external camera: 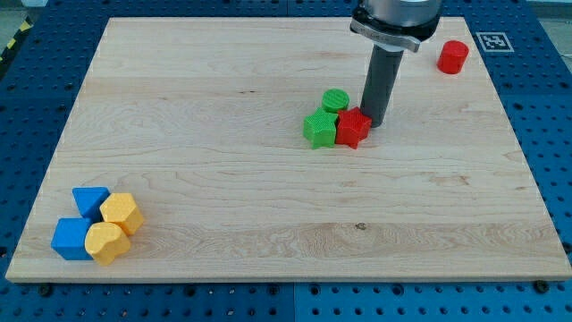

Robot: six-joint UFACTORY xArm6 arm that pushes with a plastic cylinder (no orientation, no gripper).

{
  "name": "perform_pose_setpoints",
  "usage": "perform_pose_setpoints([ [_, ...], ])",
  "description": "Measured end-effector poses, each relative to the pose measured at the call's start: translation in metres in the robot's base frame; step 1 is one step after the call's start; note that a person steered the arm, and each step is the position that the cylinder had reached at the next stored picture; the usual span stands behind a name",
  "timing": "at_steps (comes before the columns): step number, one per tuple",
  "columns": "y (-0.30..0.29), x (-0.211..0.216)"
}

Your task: Place your arm close to the red circle

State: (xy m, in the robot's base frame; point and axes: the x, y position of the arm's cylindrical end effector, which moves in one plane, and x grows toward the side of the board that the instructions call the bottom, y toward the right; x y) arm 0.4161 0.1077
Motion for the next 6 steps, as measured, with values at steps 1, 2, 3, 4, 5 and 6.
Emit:
perform_pose_setpoints([
  [1,0.029,0.0],
  [2,0.033,-0.008],
  [3,0.033,-0.02],
  [4,0.033,-0.02],
  [5,0.059,-0.022],
  [6,0.122,-0.041],
])
